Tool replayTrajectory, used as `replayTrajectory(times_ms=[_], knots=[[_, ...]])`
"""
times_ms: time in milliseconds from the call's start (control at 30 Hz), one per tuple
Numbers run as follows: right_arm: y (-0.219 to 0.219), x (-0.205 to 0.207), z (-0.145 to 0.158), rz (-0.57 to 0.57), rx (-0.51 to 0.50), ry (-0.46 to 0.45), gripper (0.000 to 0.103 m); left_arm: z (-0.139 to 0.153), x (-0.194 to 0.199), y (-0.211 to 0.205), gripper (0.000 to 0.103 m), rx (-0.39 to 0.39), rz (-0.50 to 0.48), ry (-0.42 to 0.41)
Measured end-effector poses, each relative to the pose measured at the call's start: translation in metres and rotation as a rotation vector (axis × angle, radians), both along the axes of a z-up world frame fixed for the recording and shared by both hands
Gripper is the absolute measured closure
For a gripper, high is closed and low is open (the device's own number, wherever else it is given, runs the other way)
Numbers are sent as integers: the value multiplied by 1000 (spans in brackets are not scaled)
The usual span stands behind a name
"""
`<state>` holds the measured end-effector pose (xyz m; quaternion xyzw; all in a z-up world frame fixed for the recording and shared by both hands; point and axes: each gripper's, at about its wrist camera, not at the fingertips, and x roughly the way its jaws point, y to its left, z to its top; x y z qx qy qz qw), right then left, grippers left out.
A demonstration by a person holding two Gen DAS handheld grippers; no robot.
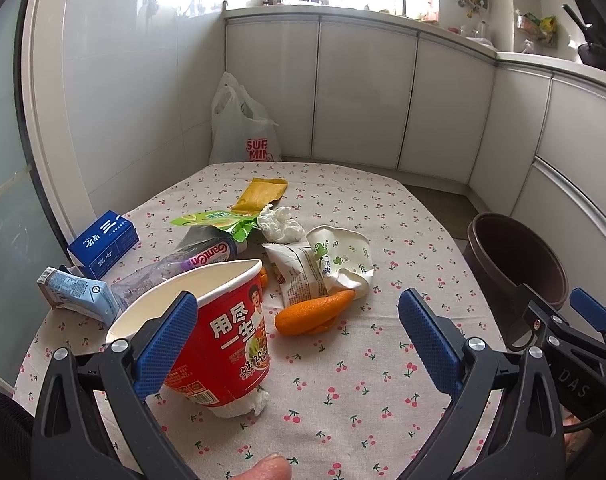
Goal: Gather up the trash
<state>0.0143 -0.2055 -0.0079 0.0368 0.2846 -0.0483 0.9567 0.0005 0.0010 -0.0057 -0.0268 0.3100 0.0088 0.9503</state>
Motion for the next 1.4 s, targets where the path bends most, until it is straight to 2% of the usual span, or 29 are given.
replayTrajectory(times_ms=[667, 867, 1100, 1233, 1333, 1400], knots=[[1, 0, -1, 5, -1, 4, 7, -1, 0, 1, 6, -12, 3, -2], [1, 0, -1, 6, -2, 5, 7, -4, -2, -1, 6, 26, 5, -45], [1, 1, -2, 6, -2, 8, 7, -5, -2, 1, 6, -1, 7, -77], [-4, 3, -2, 5, 29, 7, 7, -4, 2, 3, 6, -31, 8, -52], [-8, 9, 9, 5, 32, 2, 7, 3, 7, 7, 6, -74, 5, -26], [-10, 12, 25, 10, 14, -40, 7, 12, 12, 11, 6, -89, 2, -16]])
